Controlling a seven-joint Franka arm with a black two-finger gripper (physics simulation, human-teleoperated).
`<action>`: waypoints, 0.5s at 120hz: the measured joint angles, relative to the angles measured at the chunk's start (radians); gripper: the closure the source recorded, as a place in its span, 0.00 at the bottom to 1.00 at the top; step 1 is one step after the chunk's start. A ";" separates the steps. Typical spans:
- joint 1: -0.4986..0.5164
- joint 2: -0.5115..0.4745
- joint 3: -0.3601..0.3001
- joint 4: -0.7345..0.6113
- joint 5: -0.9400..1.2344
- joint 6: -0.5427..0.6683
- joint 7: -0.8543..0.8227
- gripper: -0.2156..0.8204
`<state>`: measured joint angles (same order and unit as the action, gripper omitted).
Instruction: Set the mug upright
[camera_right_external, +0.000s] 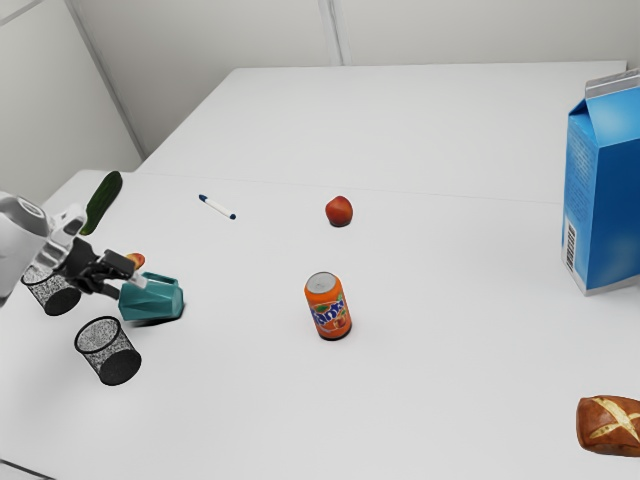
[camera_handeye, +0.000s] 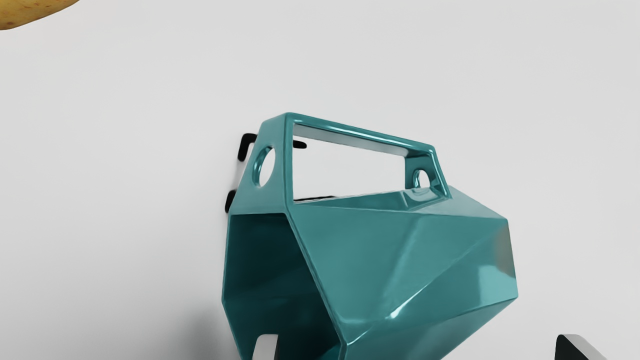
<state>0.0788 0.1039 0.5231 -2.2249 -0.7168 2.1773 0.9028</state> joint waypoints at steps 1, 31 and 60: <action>0.000 0.001 0.000 0.000 -0.004 -0.001 0.002 0.21; 0.022 0.026 0.000 0.000 -0.126 -0.064 0.073 0.21; 0.058 0.045 0.000 0.000 -0.206 -0.142 0.129 0.21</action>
<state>0.1364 0.1485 0.5230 -2.2246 -0.9226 2.0356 1.0320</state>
